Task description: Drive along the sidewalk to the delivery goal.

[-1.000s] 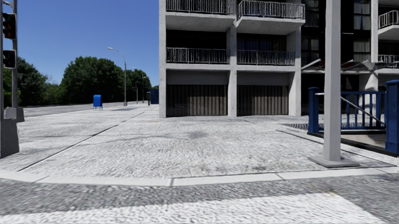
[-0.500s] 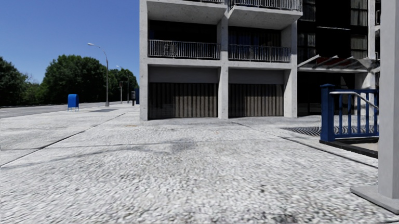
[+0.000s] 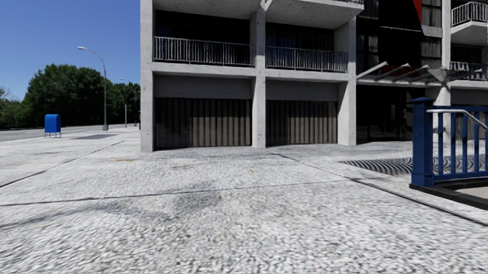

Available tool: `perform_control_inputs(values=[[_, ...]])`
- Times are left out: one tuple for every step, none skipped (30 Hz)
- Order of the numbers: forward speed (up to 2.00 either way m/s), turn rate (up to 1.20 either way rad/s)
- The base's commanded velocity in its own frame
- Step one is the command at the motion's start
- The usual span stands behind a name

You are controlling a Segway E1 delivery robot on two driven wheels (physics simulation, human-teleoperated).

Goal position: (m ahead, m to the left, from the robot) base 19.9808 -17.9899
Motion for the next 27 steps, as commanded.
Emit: perform_control_inputs(values=[[1.49, -0.27], [1.49, -0.27], [1.45, -0.28], [1.43, -0.31], [1.43, -0.31], [1.42, -0.37], [1.41, -0.39], [1.41, -0.40], [1.41, -0.40], [1.41, -0.40], [1.41, -0.40], [1.41, -0.40], [1.41, -0.40], [1.41, -0.40], [1.41, -0.40], [1.41, -0.40], [1.41, -0.40], [1.41, -0.40], [1.41, -0.40], [1.41, -0.40], [1.41, -0.40], [1.41, -0.40], [1.41, -0.40], [1.41, -0.40], [1.41, -0.40], [1.65, -0.40], [2.00, -0.44]])
